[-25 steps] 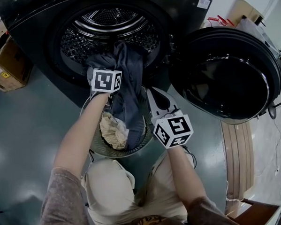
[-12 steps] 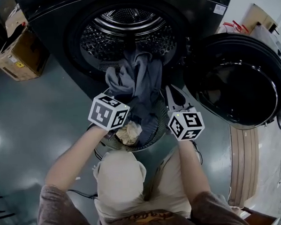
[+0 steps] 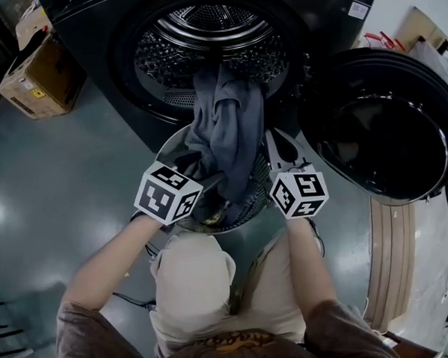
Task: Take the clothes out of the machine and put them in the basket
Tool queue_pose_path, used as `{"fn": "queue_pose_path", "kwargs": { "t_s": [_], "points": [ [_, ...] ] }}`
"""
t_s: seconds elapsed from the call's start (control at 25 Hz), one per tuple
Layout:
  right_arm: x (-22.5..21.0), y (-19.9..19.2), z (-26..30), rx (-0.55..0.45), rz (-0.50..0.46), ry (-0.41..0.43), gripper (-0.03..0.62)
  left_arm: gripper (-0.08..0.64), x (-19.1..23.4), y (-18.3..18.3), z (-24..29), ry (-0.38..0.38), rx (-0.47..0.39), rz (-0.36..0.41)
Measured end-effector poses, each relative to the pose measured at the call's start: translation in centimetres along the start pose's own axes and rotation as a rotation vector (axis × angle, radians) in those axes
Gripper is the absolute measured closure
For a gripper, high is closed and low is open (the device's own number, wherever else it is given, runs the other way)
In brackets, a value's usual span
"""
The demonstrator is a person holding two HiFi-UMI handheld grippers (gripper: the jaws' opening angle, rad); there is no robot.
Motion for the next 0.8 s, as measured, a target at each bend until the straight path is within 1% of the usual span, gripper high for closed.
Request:
{"fn": "queue_pose_path", "kwargs": {
  "t_s": [0.12, 0.24, 0.44, 0.64, 0.8],
  "points": [
    [0.0, 0.3, -0.2, -0.006, 0.004, -0.001, 0.597, 0.264, 1.9, 2.1, -0.1, 0.062, -0.069, 0.010],
    [0.2, 0.4, -0.2, -0.009, 0.006, -0.001, 0.597, 0.246, 4.2, 4.2, 1.6, 0.110, -0.112, 0.023],
    [1.2, 0.7, -0.4, -0.003, -0.010, 0.017, 0.597, 0.214, 8.5, 5.8, 6.6, 0.197, -0.136, 0.026],
    [1.3, 1.1, -0.9, -0.006, -0.019, 0.008, 0.597, 0.189, 11.2, 7.0, 10.7, 0.234, -0.154, -0.020],
    [0.9, 1.1, -1.1, -0.001, -0.024, -0.006, 0.597, 0.186, 12.4, 7.0, 13.2, 0.269, -0.128, -0.030]
  ]
}}
Point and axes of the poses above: the fingertips, and each gripper's own axes: z forward along the fingers, x to its left, y out of its top, the point moved 4 cm from there along -z, backward along the fingers, and after that the axes turned 4 degrees about -x, right-handed, at the moved point
